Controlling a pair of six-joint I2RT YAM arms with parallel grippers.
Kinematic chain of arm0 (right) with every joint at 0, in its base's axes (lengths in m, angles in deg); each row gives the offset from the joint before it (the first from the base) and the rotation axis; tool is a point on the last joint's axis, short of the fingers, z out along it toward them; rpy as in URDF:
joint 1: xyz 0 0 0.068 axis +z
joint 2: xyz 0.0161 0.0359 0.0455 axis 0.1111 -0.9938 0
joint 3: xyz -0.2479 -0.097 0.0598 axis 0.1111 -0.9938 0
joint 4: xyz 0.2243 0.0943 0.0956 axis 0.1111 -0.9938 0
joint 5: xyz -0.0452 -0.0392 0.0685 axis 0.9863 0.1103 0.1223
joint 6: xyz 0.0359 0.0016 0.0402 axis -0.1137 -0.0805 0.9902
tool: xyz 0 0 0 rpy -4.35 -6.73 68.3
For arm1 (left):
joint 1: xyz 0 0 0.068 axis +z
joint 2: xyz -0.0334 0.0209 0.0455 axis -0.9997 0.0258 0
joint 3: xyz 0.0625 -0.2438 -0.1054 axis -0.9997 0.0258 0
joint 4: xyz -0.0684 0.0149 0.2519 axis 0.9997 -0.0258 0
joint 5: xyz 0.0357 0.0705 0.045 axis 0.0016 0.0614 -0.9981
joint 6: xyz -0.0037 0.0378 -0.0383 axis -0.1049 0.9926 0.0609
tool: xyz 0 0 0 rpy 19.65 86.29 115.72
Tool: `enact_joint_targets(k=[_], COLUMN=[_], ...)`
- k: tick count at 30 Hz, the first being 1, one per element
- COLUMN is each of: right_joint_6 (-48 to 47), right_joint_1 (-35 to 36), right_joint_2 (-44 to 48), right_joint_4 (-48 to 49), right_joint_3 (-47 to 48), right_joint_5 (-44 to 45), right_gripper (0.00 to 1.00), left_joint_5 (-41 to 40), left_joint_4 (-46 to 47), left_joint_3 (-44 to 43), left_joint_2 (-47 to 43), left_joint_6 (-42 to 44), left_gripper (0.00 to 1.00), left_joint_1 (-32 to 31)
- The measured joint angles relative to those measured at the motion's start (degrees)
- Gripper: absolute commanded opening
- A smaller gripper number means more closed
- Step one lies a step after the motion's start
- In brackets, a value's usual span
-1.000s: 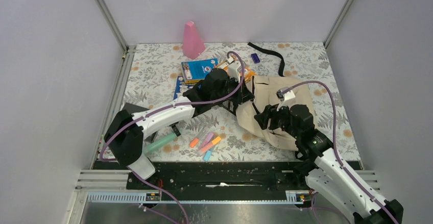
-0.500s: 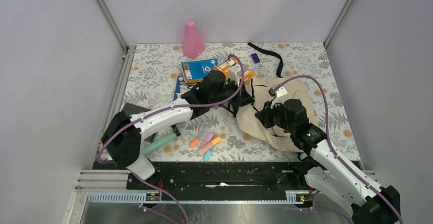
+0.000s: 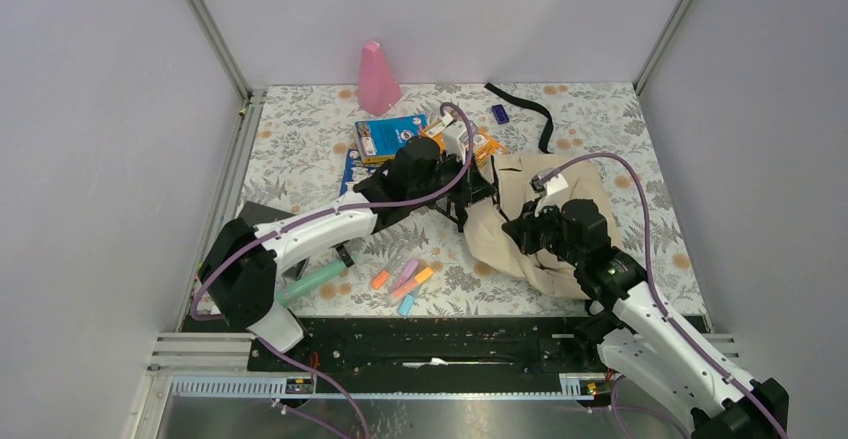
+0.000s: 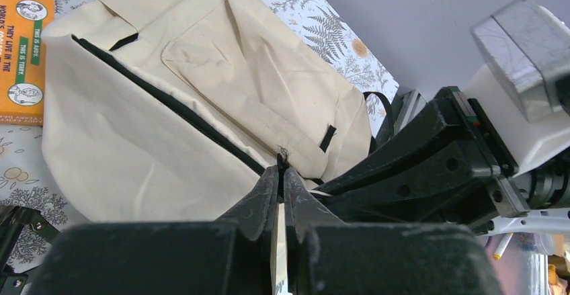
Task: Pack the student bag
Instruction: Unzip the student bag at the center of the board.
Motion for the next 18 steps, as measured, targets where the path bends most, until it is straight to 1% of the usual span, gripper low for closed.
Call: enact_joint_targets(k=[10, 18], right_joint_6=[0.17, 2.25], right_joint_1=[0.09, 0.09], right_joint_2=[2.36, 5.99], right_joint_4=[-0.87, -2.03], right_joint_3=[-0.98, -2.49], right_joint_5=[-0.63, -1.20], right_gripper=[0.00, 0.00], left_joint_5=[-0.09, 0.13], left_joint_4=[0.13, 0.15], left_joint_3=[-0.31, -3.34], left_joint_2=[1.84, 5.81], left_joint_6=[-1.51, -2.19], left_gripper=[0.00, 0.00], left_joint_1=[0.92, 2.27])
